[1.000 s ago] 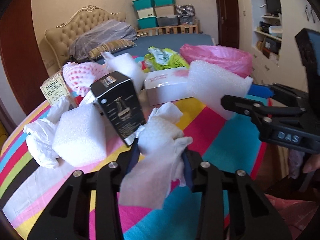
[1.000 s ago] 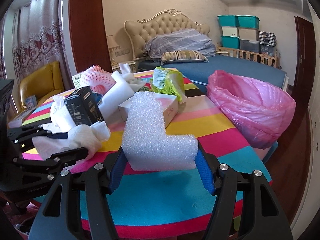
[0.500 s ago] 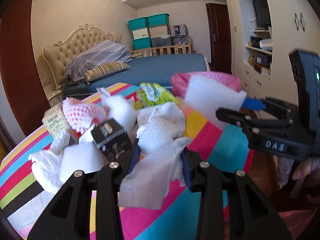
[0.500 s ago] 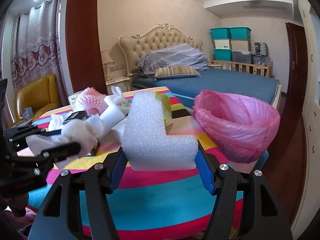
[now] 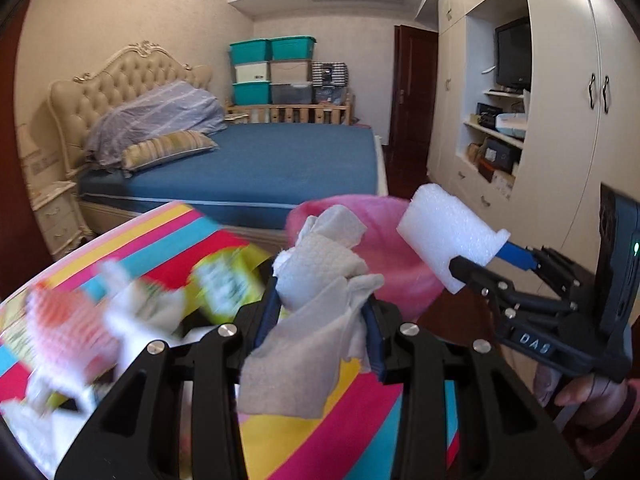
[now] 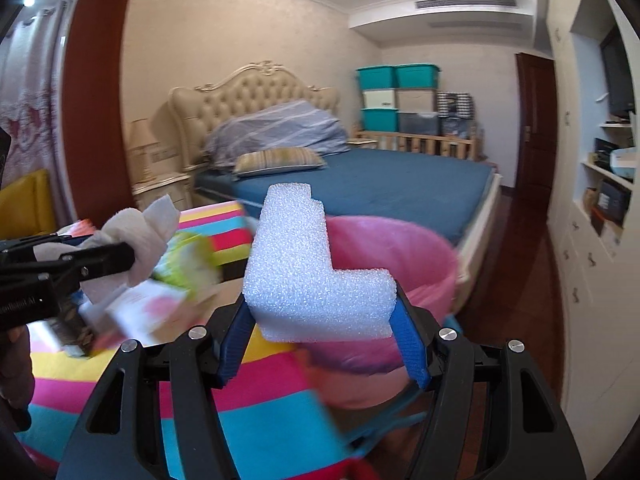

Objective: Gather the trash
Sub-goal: 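Carry tissue and L-shaped foam to the pink wastebasket and open both grippers, then move both tools back over the table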

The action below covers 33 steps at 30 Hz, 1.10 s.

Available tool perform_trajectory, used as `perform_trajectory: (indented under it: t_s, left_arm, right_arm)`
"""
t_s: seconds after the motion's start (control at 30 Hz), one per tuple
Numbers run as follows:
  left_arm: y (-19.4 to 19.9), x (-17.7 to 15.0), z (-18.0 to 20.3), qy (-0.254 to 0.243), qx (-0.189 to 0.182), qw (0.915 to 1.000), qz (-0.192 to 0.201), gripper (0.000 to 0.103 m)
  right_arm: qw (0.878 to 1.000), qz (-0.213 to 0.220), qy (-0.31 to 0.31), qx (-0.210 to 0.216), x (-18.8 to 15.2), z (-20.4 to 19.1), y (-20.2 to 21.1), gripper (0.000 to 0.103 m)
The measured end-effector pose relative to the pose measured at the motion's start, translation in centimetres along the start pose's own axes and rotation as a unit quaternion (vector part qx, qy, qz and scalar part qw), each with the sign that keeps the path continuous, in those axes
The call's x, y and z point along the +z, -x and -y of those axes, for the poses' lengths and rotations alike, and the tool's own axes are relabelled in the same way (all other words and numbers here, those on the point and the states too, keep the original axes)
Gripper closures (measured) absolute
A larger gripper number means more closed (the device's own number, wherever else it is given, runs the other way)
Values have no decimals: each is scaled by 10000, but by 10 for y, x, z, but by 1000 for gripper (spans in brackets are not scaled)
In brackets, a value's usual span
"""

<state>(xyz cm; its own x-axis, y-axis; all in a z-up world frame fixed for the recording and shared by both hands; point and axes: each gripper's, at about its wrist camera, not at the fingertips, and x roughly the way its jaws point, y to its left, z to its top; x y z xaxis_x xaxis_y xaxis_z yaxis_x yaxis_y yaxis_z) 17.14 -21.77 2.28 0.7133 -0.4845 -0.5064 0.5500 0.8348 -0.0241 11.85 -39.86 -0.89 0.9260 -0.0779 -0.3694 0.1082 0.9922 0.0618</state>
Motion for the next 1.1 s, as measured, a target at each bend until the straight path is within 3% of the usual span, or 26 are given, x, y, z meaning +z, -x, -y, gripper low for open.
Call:
perform_trajectory:
  t_s: [0.2,0.53,0.6,0.63,0.67,0.73,0.83,0.97,1.03,1.1]
  left_arm:
    - [-58,37,17,39,-178,9998,-95,65]
    - [-137,59,16,204,-290,9985,-428,62]
    - [-146,61,17,220,-325,9982,-442,60]
    - [-149,63,17,229,-267,9984,-432,53]
    - [-149,64,16,248,-227,9986,-413,49]
    - [-146,65,11,317,-115,9990,-309,33]
    - [-134,65,5,368,84,9992,-157,21]
    - [-109,61,3,409,365,9985,-7,14]
    - [-87,57,3,405,518,9978,121,5]
    - [-66,52,4,364,633,9970,246,4]
  right_arm:
    - [9994,-83,-147,-315,21,42,-35,41]
    - [9991,-310,-167,-243,31,75,-88,40]
    - [9991,-331,-150,-208,31,79,-96,38]
    - [9991,-314,-157,-234,31,80,-98,29]
    - [9991,-265,-203,-274,31,81,-97,23]
    - [9988,-223,-359,-240,30,86,-93,23]
    - [9986,-165,-424,-276,25,88,-80,23]
    - [9989,-54,-402,-250,20,79,-54,22]
    - [9989,25,-400,-238,17,73,-40,18]
    - [9992,83,-365,-170,13,63,-25,18]
